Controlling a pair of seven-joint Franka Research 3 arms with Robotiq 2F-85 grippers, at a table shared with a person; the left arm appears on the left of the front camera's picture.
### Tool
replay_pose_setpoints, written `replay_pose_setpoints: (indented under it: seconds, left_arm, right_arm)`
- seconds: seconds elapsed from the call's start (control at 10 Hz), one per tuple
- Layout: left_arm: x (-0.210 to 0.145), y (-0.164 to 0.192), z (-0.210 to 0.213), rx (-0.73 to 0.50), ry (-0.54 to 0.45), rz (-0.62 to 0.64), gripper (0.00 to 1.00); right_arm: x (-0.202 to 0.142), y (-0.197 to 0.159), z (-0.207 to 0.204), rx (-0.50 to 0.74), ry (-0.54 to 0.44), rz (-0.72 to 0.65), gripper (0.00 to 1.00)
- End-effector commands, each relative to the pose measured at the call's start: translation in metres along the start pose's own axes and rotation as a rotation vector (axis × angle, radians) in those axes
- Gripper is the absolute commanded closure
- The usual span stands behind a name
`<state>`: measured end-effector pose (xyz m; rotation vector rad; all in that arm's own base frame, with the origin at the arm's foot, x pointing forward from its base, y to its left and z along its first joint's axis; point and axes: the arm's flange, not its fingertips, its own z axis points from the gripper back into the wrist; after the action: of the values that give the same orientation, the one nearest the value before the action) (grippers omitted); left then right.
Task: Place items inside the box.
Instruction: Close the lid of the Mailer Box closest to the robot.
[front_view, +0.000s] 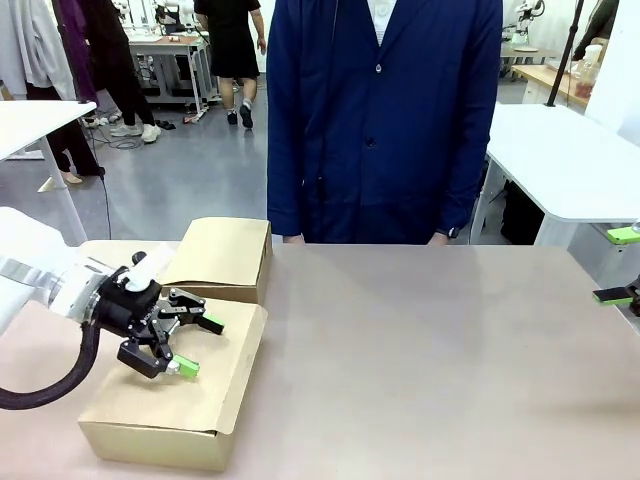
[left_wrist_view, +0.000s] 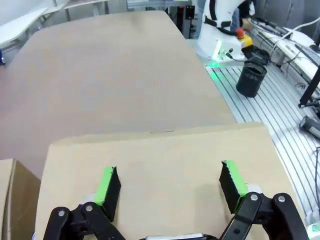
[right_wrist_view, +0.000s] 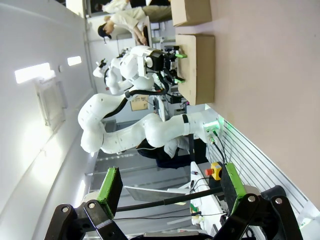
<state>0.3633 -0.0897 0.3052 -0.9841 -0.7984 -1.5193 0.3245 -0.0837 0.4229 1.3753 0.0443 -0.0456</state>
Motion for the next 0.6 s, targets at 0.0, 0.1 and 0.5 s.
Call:
replay_pose_setpoints:
  seconds: [0.0,0.1,0.5]
  left_arm:
    - [0.023,-0.078,0.022,0.021,-0.092,0.104,0.00]
    - [0.031,-0.087,0.047,-0.027,-0.135,0.282,0.00]
    - [0.028,-0.120,0.142,-0.156,-0.297,0.829,0.00]
  right_arm:
    - [-0.001,0.000,0.001,-0.015,0.000,0.013,0.00]
    - [-0.001,0.000,0.001,-0.015,0.000,0.013,0.00]
    - [-0.001,0.000,0.001,-0.015,0.000,0.013,0.00]
